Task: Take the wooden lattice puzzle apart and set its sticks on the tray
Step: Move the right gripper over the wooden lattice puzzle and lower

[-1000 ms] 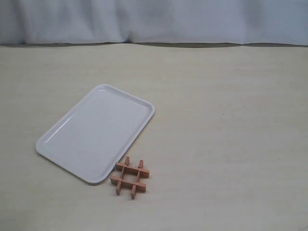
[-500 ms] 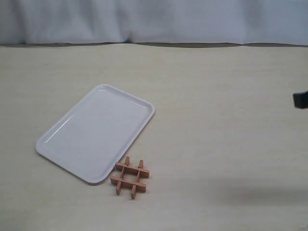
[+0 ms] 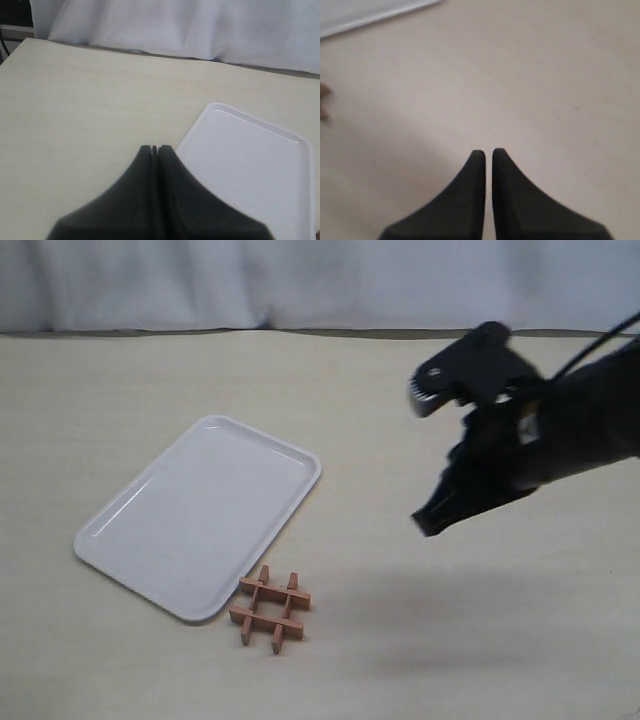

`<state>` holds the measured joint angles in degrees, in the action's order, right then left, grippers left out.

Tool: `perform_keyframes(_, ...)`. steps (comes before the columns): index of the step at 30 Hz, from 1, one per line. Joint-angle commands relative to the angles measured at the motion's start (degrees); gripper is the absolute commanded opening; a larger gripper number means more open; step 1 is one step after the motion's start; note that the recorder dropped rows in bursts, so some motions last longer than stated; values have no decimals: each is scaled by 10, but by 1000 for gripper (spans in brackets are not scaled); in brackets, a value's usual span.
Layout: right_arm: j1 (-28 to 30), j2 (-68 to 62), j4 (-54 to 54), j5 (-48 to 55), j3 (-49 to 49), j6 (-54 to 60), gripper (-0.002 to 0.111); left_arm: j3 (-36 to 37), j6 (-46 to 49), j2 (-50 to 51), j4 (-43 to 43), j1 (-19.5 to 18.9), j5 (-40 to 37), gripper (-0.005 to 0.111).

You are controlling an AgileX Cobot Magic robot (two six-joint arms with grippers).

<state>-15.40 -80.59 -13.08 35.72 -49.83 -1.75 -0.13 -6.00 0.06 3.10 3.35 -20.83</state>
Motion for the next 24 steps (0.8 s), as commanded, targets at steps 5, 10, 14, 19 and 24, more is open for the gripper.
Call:
perform_keyframes(5,-171,-156,5,52,-77,56,5,1,-1,-1,4,1,5,0)
perform_keyframes(10,-213,-223,2,81,-126,56,14,1,-1,-1,4,1,5,0)
perform_keyframes(14,-226,-253,9,93,-146,83,32,1,-1,-1,4,1,5,0)
perform_keyframes(19,-227,-280,91,100,-150,195,36,1,-1,-1,5,1,5,0)
perform_keyframes(24,-227,-282,143,75,-150,252,36,1,-1,-1,5,1,5,0)
